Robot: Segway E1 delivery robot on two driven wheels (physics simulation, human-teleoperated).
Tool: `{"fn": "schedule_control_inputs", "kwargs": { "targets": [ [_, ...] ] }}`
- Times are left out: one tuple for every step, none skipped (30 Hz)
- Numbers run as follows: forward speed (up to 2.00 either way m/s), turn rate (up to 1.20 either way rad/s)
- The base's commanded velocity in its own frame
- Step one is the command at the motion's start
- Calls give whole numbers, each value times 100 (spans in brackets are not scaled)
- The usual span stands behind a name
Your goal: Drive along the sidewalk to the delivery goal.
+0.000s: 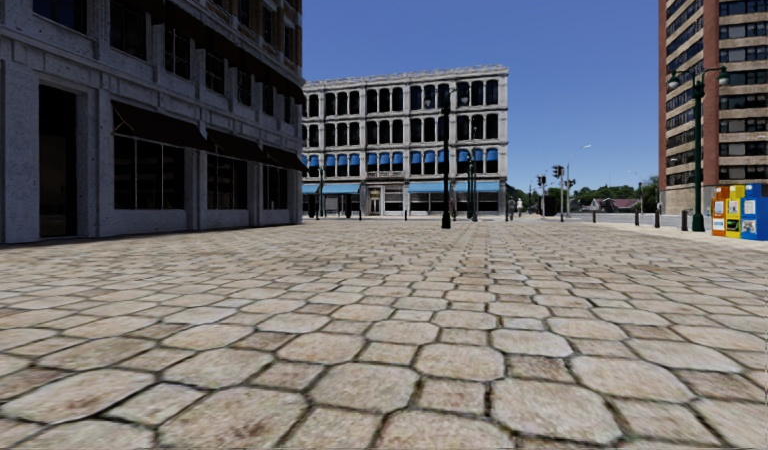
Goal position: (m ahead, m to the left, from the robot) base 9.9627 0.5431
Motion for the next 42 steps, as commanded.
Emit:
{"fn": "schedule_control_inputs", "kwargs": {
  "targets": [
    [200, 0],
    [200, 0],
    [200, 0],
    [200, 0],
    [200, 0],
    [200, 0],
    [200, 0],
    [200, 0],
    [200, 0],
    [200, 0],
    [200, 0],
    [200, 0],
    [200, 0],
    [200, 0],
    [200, 0],
    [200, 0],
    [200, 0],
    [200, 0],
    [200, 0],
    [200, 0],
    [200, 0],
    [200, 0],
    [200, 0],
    [200, 0],
    [200, 0],
    [200, 0],
    [200, 0],
    [200, 0],
    [200, 0],
    [200, 0],
    [200, 0],
    [200, 0],
    [200, 0],
    [200, 0],
    [200, 0],
    [200, 0],
    [200, 0],
    [200, 0],
    [200, 0],
    [200, 0],
    [200, 0],
    [200, 0]
  ]
}}
